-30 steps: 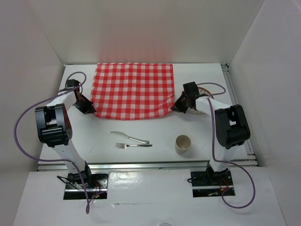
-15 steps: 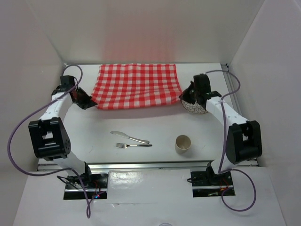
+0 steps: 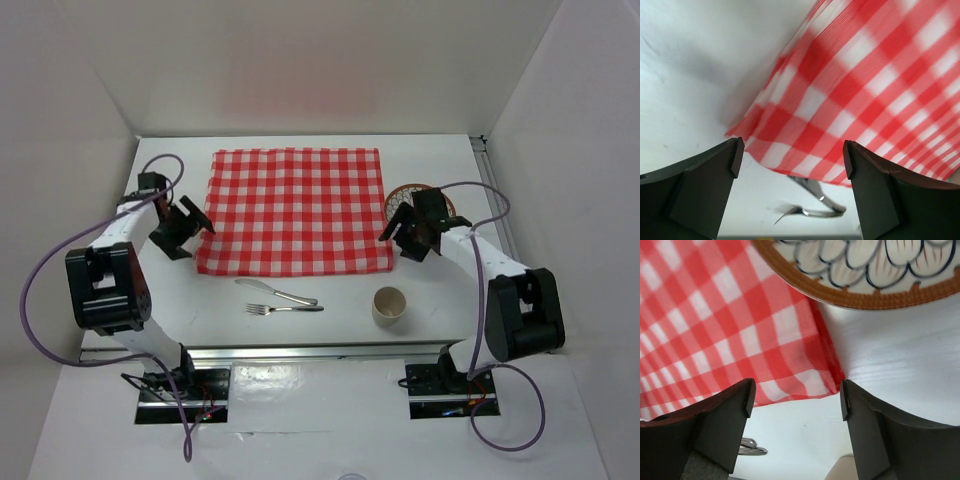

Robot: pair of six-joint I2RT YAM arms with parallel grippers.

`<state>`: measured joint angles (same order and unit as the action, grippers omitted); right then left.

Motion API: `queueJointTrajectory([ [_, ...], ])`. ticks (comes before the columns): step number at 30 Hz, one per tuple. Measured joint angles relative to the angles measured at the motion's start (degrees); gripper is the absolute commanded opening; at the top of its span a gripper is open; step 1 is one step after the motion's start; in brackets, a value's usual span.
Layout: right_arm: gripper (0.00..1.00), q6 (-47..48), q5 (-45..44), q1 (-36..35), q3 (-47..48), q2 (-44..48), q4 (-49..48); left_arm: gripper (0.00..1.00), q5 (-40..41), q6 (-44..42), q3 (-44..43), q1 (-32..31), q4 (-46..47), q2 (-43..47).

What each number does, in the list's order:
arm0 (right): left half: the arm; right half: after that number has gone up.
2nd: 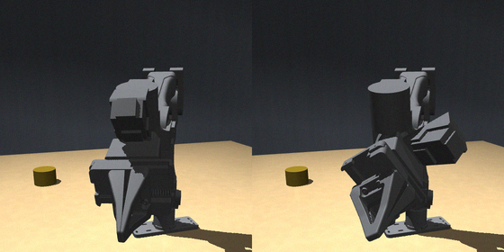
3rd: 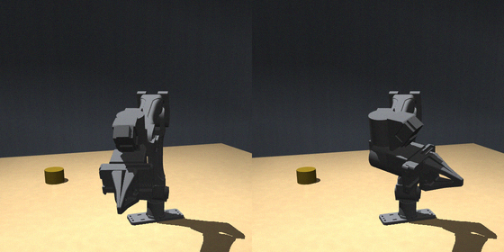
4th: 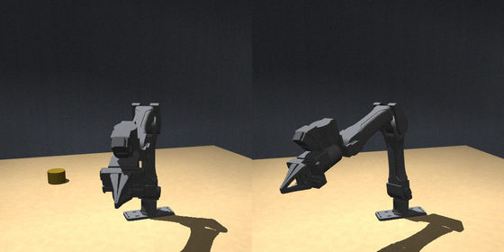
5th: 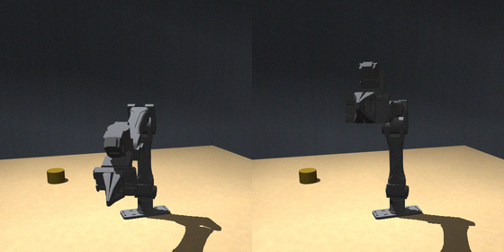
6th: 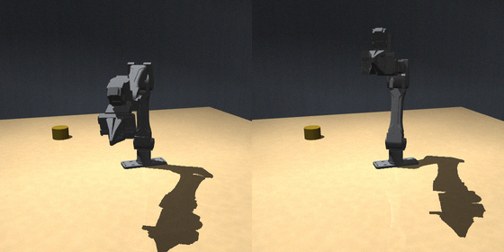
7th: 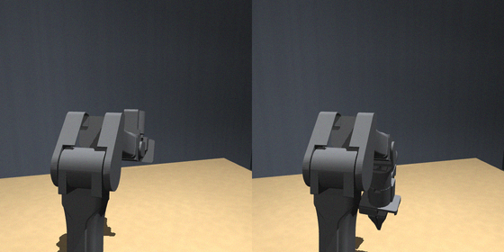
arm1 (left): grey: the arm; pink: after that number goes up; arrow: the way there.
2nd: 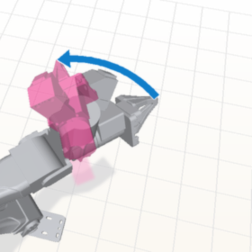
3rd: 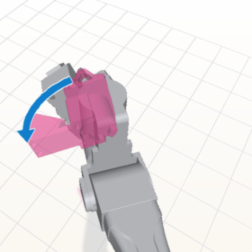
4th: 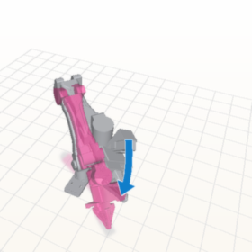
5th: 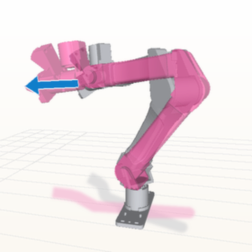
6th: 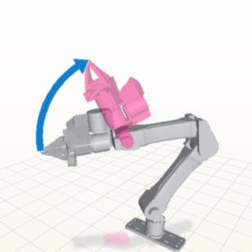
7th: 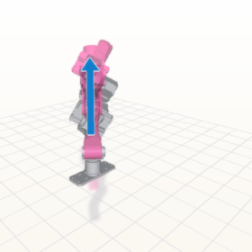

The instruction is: Set the dinner table for one person

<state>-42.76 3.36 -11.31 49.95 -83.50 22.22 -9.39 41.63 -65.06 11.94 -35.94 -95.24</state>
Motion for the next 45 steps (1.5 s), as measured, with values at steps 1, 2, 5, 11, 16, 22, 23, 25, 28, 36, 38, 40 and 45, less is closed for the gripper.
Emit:
queueJointTrajectory([
  [1, 0.72, 0.15, -0.26, 0.02, 0.61, 0.79, 0.26, 1.00, 0.57, -0.15, -1.07, 0.02, -0.04, 0.20],
  [2, 0.67, 0.79, -0.68, 0.00, 1.57, 1.99, 0.31, 0.96, 1.66, -0.83, -3.54, -0.09, -0.76, 0.59],
  [5, 0.03, 3.50, -1.55, -0.92, 5.55, 3.32, 0.07, 0.26, 4.46, -1.66, -8.63, -1.09, -1.11, 2.58],
  [11, 0.00, 7.85, -0.85, -7.04, 19.19, -8.24, -1.53, 0.00, 7.85, -5.18, -11.34, -9.92, 0.61, 3.48],
  [16, 0.00, 9.40, 2.38, -8.70, 20.74, -19.04, -1.36, 0.00, 8.20, -5.79, -11.45, -14.25, 0.00, -5.09],
  [22, 0.00, 8.79, 1.77, -8.68, 18.34, -22.10, 0.70, 0.00, 10.67, -5.68, -9.46, -13.55, -1.03, -12.35],
  [23, 0.00, 8.31, 1.42, -8.68, 18.01, -22.12, 0.79, 0.00, 10.95, -5.66, -9.25, -13.46, -1.20, -13.22],
  [25, 0.00, 7.54, 0.28, -8.68, 17.53, -22.29, 1.01, 0.00, 11.08, -5.64, -9.62, -13.35, -1.22, -14.80],
  [28, 0.00, 5.79, -1.57, -8.68, 16.83, -23.26, 1.70, 0.00, 11.04, -5.60, -10.71, -13.33, -2.03, -15.72],
  [36, 0.00, 0.57, -4.22, -8.70, 15.85, -22.95, 1.46, 0.00, 11.10, -5.49, -10.95, -13.49, -2.34, -15.89],
  [38, 0.00, -0.17, -4.50, -8.70, 15.52, -22.71, 1.29, 0.00, 11.41, -5.46, -10.82, -13.70, -2.25, -15.76],
  [40, 0.00, -0.26, -4.68, -8.70, 15.52, -22.47, 1.44, 0.02, 12.00, -5.35, -10.67, -13.86, -2.21, -15.45],
  [45, 0.34, 1.86, -6.82, -9.79, 17.22, -19.98, 6.69, 0.50, 14.21, -5.57, -11.72, -14.43, -4.63, -14.58],
])
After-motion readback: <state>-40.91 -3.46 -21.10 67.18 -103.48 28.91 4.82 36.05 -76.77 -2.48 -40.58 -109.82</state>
